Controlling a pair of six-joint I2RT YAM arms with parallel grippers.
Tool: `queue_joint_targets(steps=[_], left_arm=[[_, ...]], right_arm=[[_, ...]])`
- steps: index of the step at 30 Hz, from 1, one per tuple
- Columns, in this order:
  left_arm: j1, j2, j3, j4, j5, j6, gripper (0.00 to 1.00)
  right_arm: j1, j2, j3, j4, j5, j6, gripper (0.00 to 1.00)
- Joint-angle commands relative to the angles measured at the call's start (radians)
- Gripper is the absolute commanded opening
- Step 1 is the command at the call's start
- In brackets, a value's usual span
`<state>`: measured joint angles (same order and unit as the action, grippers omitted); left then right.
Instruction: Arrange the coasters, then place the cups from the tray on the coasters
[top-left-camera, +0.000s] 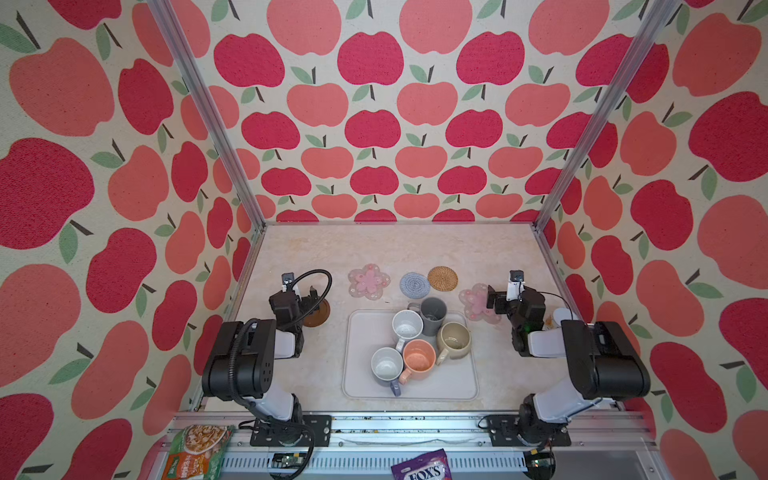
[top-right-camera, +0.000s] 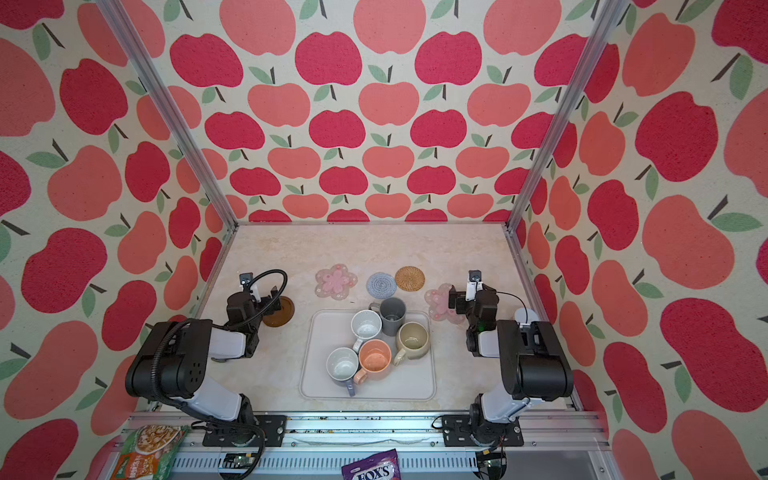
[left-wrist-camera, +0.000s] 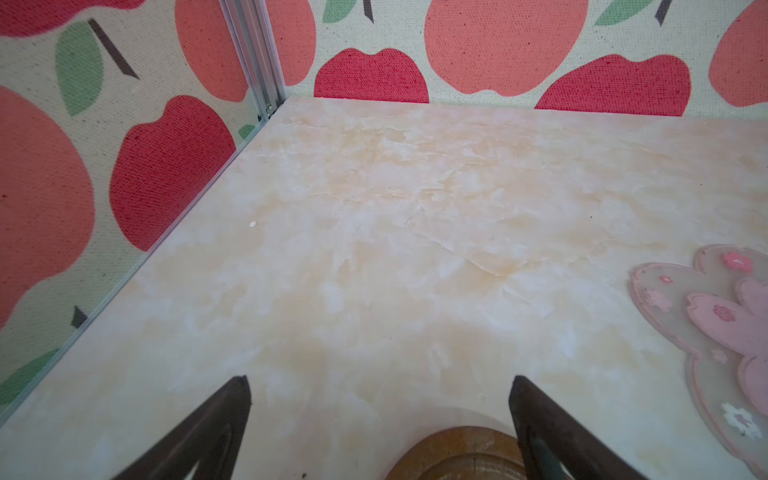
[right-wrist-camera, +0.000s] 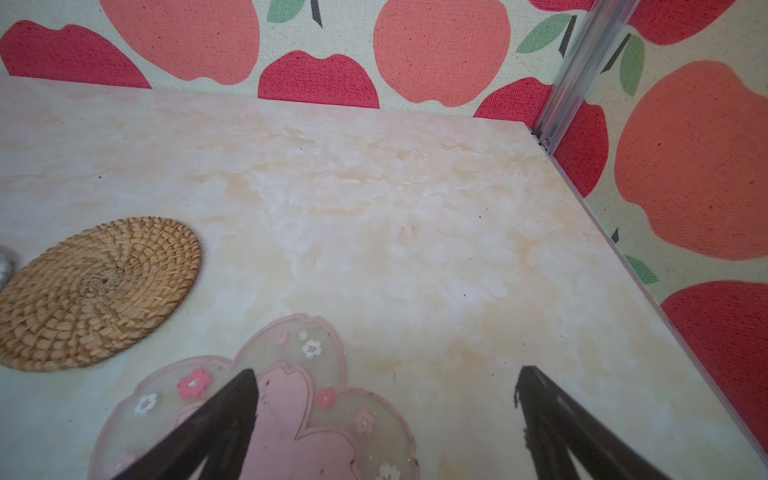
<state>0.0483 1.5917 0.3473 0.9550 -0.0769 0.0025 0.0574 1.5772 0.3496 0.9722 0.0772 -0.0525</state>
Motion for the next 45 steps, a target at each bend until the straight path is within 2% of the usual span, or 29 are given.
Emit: queue_joint_targets(steps=[1, 45], left_arm=[[0.02, 0.02, 0.033, 0.008, 0.029, 0.003, 0.99], [0.035, 0.018, 0.038, -0.004, 0.05, -0.006, 0.99]], right_arm=[[-0.003, 0.009, 0.018, 0.013, -0.025, -0.01, 0.99], [-0.013, 0.011, 0.022, 0.006, -0.039, -0.001, 0.99]])
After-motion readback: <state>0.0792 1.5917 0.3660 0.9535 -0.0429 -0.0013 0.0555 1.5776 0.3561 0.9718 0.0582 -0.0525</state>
